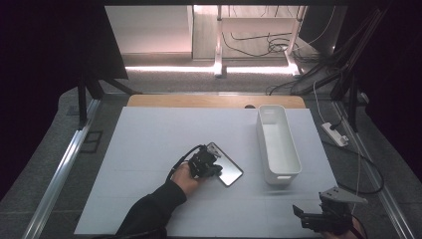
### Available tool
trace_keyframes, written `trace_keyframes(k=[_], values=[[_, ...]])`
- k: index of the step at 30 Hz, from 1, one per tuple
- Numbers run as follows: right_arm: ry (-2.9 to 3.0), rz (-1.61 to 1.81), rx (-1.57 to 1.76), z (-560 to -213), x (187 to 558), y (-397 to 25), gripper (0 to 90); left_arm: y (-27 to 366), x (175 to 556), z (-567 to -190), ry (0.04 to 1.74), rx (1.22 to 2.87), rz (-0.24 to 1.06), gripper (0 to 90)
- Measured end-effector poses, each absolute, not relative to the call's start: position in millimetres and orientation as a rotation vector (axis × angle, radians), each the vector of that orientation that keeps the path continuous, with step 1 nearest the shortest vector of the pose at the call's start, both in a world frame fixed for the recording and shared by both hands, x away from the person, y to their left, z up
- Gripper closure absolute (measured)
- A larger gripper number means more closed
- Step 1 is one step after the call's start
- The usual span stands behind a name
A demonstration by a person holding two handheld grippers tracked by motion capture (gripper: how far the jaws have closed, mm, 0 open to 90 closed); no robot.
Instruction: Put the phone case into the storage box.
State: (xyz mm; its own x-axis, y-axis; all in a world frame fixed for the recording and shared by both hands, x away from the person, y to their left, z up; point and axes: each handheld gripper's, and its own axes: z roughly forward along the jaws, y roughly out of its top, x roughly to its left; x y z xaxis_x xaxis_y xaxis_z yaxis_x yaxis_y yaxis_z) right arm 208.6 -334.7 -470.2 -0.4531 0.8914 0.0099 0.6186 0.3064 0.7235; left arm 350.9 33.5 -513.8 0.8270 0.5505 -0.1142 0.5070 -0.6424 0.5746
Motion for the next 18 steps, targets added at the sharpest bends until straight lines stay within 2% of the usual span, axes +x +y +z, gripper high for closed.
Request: trace_keyframes(k=[18], values=[[2.191,0.946,1.342,-470.2,208.3,-334.6,0.3,39.6,346.3,-519.2,0.760,2.421,0.091,89.0]])
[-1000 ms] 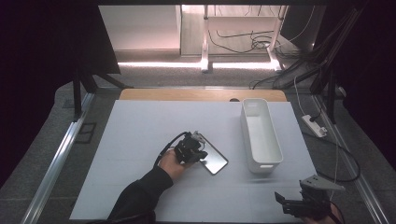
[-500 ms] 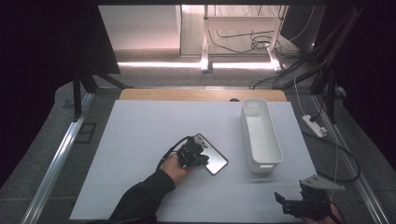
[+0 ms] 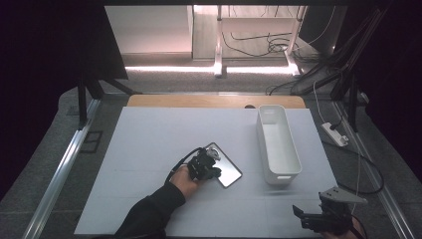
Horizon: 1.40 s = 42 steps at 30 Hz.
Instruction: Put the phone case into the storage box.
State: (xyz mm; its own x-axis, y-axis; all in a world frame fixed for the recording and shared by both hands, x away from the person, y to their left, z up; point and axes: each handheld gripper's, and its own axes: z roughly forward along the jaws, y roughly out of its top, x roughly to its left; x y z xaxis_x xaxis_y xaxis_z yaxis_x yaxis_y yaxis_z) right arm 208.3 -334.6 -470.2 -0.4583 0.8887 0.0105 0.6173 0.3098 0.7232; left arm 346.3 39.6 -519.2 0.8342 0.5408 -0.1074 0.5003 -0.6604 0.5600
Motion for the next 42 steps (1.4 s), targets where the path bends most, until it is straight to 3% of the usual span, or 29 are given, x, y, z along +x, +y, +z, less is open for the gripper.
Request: trace_keyframes(k=[42], values=[[2.195,0.940,1.346,-471,209,-334,0.4,115,337,-520,0.957,2.406,0.155,89.0]])
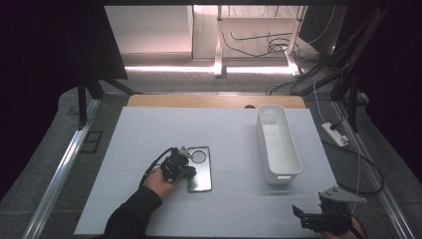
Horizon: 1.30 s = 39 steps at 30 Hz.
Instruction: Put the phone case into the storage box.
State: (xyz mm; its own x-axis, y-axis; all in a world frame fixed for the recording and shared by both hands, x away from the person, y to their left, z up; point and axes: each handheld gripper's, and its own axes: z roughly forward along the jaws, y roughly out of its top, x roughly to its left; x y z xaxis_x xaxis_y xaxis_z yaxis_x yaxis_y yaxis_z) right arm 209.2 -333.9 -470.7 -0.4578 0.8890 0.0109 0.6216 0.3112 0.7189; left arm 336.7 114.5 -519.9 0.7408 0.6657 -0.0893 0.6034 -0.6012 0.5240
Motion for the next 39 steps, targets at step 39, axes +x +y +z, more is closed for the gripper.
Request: trace_keyframes(k=[39], values=[[2.195,0.934,1.349,-471,209,-334,0.5,189,359,-523,1.209,2.326,0.278,89.0]])
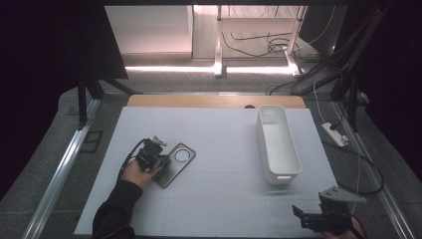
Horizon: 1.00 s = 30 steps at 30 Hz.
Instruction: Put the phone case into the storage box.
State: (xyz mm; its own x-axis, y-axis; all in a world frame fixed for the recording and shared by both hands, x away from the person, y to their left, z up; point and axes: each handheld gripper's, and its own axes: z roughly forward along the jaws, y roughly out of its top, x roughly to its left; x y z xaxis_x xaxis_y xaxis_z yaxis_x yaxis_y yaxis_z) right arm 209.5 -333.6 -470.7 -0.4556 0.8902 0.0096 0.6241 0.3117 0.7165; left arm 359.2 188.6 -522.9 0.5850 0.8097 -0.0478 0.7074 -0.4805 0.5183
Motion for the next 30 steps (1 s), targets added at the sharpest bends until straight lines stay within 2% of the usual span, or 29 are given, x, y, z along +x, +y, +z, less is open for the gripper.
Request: trace_keyframes(k=[14,16,19,24,25,26,30], values=[[2.198,0.934,1.346,-471,210,-334,0.5,184,349,-497,1.170,2.275,0.277,88.2],[2.199,0.933,1.346,-471,210,-334,0.5,185,349,-495,1.179,2.266,0.286,81.8],[2.199,0.933,1.346,-471,210,-333,0.5,190,349,-492,1.213,2.228,0.309,62.7],[2.201,0.933,1.346,-471,210,-334,0.5,201,349,-489,1.235,2.207,0.319,40.8],[2.201,0.933,1.346,-471,210,-334,0.5,201,349,-489,1.235,2.207,0.319,33.9],[2.201,0.933,1.346,-471,210,-334,0.5,204,349,-489,1.241,2.205,0.314,33.9],[2.202,0.934,1.343,-471,210,-334,0.5,213,348,-488,1.240,2.220,0.282,21.6]])
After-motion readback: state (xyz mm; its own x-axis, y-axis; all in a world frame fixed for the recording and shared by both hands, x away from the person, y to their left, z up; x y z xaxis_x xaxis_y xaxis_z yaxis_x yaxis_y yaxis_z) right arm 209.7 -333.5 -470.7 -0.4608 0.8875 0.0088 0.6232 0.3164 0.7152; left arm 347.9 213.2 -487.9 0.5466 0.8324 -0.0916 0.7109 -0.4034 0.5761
